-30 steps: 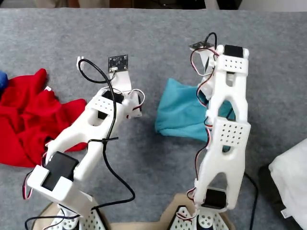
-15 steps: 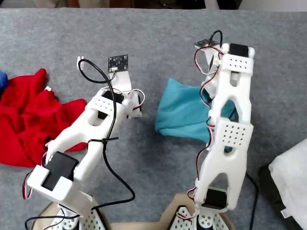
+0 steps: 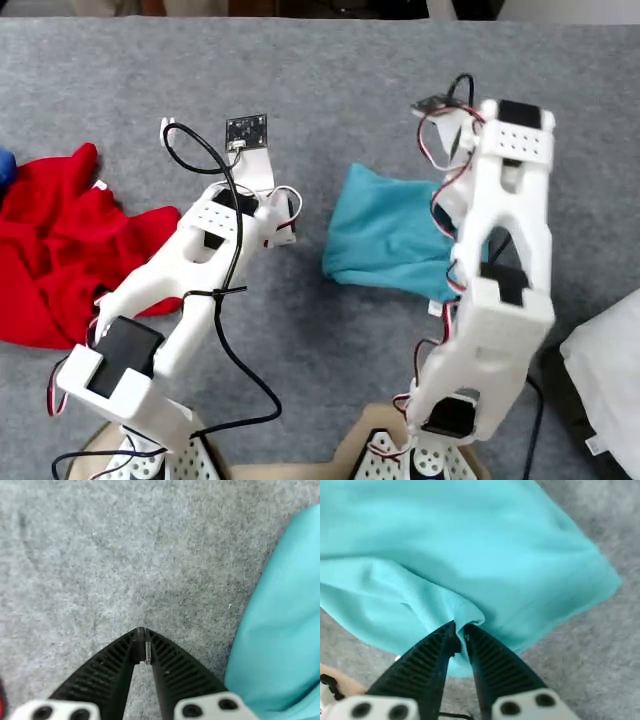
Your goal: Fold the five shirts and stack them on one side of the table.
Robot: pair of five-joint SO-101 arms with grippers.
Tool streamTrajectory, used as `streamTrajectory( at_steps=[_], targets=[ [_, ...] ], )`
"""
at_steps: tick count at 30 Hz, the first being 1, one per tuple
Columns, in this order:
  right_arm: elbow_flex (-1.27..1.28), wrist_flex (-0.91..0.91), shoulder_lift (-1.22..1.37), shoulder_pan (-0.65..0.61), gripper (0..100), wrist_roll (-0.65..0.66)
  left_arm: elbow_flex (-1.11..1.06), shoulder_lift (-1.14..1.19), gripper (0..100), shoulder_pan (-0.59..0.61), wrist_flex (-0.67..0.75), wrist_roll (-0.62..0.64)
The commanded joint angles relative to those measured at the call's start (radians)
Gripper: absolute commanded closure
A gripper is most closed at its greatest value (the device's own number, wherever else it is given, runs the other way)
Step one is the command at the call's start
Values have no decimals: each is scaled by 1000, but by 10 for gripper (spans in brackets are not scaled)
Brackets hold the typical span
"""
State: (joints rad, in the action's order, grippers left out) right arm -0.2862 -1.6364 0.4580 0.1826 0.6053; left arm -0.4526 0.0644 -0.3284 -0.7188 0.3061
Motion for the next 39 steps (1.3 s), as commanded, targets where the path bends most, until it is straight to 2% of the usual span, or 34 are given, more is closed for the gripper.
streamTrajectory(
  at_steps=[1, 8, 14, 19, 23, 27, 32, 37, 39],
  targets=[
    [203, 103, -171, 22, 994, 44, 20, -4, 982, 6, 12, -9],
    [559, 322, -349, 94, 994, 83, 20, -4, 982, 6, 12, -9],
    [662, 411, -371, 174, 991, 129, 18, -4, 982, 5, 12, -11],
    [685, 397, -372, 213, 977, 221, 18, -4, 982, 5, 12, -11],
    [687, 358, -387, 231, 891, 252, 18, -4, 982, 5, 12, -11],
    [685, 316, -501, 208, 841, 249, 18, -4, 982, 5, 12, -11],
    [684, 255, -674, 163, 837, 249, 18, -4, 982, 5, 12, -11],
    [624, 252, -714, 163, 839, 149, 20, -4, 982, 3, 9, -11],
    [570, 264, -673, 140, 886, 91, 23, -12, 982, -3, 6, -6]
  ],
)
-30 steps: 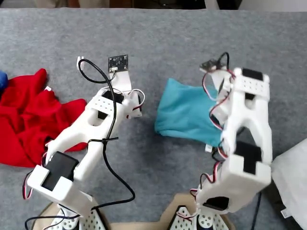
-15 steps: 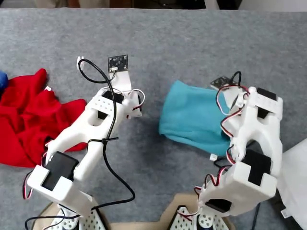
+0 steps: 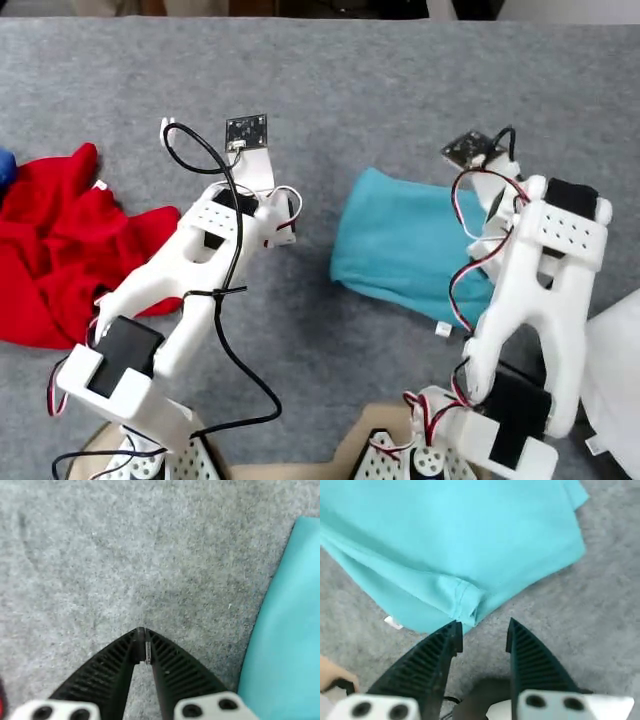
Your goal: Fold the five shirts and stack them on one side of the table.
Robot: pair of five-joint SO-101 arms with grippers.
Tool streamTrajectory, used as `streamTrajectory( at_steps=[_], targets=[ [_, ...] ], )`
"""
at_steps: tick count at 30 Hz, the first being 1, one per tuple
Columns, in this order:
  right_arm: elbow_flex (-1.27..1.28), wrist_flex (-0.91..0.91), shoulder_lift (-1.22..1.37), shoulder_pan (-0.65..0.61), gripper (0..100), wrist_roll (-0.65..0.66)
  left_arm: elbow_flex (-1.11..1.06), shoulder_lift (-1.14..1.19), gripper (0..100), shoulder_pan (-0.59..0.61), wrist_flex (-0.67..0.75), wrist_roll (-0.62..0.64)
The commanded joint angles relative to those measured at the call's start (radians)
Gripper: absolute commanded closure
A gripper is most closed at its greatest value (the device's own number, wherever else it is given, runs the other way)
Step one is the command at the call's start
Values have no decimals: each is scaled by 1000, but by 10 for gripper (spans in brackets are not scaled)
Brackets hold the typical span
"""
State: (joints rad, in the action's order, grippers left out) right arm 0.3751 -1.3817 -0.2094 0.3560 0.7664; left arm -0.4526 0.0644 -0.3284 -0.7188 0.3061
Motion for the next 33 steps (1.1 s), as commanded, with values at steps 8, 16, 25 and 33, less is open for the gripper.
streamTrajectory(
  at_steps=[8, 16, 25, 33],
  targets=[
    [-263, 150, 360, -79, 992, -138, 319, 21, 982, -114, -64, 120],
    [-446, 253, 684, -56, 993, -130, 657, 300, 982, -256, 6, 133],
    [-737, 212, 895, -111, 993, -106, 1020, 593, 982, -233, -129, 153],
    [-848, 6, 854, -111, 993, -80, 1155, 662, 982, -212, -192, 198]
  ],
)
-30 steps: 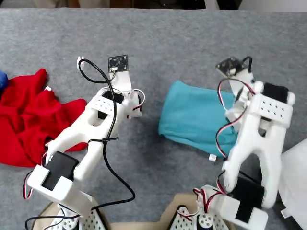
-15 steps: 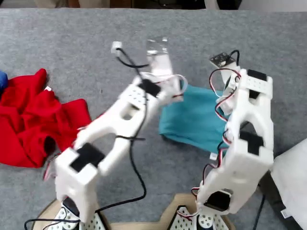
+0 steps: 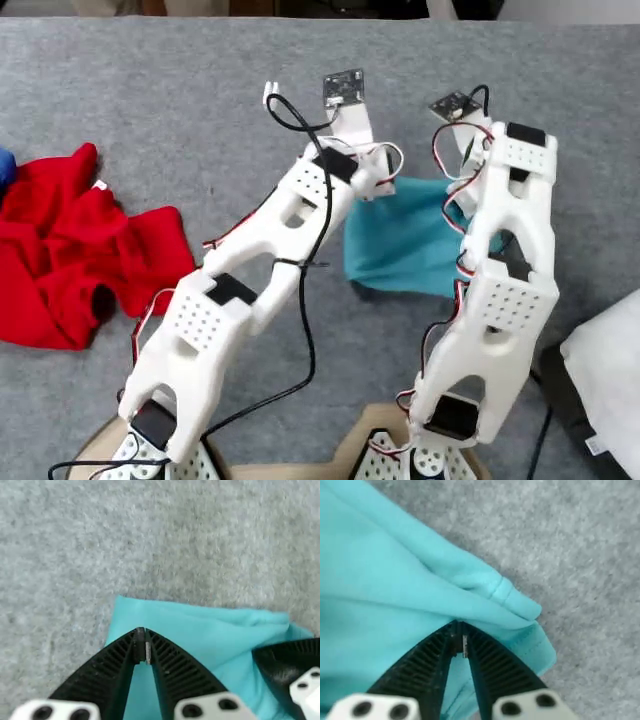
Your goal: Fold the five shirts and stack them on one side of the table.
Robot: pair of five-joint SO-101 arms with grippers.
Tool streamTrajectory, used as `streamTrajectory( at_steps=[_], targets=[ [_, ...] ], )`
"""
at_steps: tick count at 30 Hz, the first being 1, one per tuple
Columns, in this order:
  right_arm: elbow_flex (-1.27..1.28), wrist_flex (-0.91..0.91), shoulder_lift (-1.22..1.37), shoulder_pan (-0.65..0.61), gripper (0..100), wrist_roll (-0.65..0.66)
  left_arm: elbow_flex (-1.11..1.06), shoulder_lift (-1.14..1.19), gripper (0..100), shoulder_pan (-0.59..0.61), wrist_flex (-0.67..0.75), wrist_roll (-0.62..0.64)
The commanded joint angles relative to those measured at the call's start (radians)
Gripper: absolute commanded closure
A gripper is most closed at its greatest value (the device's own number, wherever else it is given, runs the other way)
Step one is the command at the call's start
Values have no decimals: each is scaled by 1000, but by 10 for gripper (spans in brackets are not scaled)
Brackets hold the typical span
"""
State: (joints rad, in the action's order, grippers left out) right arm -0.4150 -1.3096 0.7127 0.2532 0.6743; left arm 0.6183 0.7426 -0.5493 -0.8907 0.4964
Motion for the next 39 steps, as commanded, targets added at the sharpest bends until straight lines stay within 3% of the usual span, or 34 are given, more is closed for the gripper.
streamTrajectory(
  at_steps=[1, 8, 16, 20, 25, 31, 39],
  targets=[
    [-56, -87, -99, -7, 993, 12, 100, -16, 982, 11, -31, 8],
    [134, -141, -348, 38, 993, 38, 137, 1, 982, -9, -66, 8],
    [654, 155, -610, 53, 993, 43, 167, 151, 982, -52, 12, 8],
    [727, 262, -579, 53, 993, 44, 269, 223, 982, -35, -41, 9],
    [731, 245, -529, 82, 993, 83, 390, 294, 982, -34, -124, 9],
    [756, 126, -641, 159, 993, 141, 505, 358, 982, -6, -173, 9],
    [1047, 127, -898, 203, 993, 239, 582, 400, 982, 3, -209, 9]
  ],
)
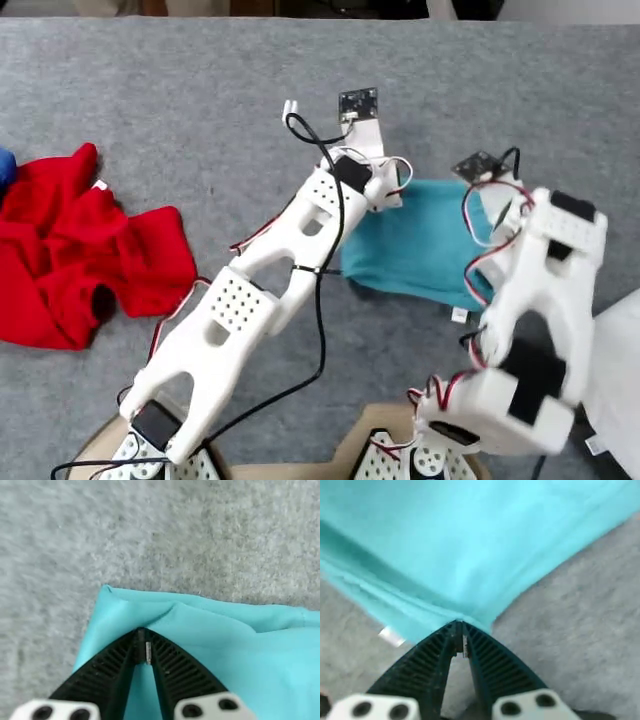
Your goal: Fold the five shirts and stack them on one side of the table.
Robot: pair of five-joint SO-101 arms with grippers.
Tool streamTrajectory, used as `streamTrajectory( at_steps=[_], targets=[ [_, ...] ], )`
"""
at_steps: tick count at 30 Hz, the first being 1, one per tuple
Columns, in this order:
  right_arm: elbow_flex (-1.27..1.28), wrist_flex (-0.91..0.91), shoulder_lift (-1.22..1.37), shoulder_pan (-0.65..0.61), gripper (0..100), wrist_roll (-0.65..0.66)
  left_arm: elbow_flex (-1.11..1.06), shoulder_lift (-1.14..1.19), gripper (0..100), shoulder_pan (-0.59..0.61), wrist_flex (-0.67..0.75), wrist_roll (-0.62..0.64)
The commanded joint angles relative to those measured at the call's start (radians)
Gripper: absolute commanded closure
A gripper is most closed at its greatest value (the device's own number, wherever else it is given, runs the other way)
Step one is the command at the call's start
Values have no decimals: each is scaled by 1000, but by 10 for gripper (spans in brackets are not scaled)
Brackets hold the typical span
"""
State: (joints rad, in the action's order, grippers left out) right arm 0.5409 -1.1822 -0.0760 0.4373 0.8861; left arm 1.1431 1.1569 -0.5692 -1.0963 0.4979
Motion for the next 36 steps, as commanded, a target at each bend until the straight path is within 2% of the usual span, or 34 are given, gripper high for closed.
streamTrajectory(
  at_steps=[1, 6, 12, 19, 26, 31, 36],
  targets=[
    [136, 14, -133, 21, 993, 37, 57, -15, 982, 23, -3, 8],
    [231, 72, -226, 74, 993, 74, 55, -13, 982, 23, -3, 8],
    [-35, -41, -255, 25, 993, 18, 57, -13, 982, 23, -11, 8],
    [-186, -54, -58, -82, 993, -43, 57, -16, 982, 23, -29, 8],
    [-96, -41, 16, -77, 993, -34, 57, -18, 982, 31, -28, 8],
    [61, 78, 16, -48, 993, -12, 57, -19, 982, 60, -29, 34],
    [104, 127, 24, -41, 993, -5, 57, -19, 982, 81, -29, 51]
  ],
)
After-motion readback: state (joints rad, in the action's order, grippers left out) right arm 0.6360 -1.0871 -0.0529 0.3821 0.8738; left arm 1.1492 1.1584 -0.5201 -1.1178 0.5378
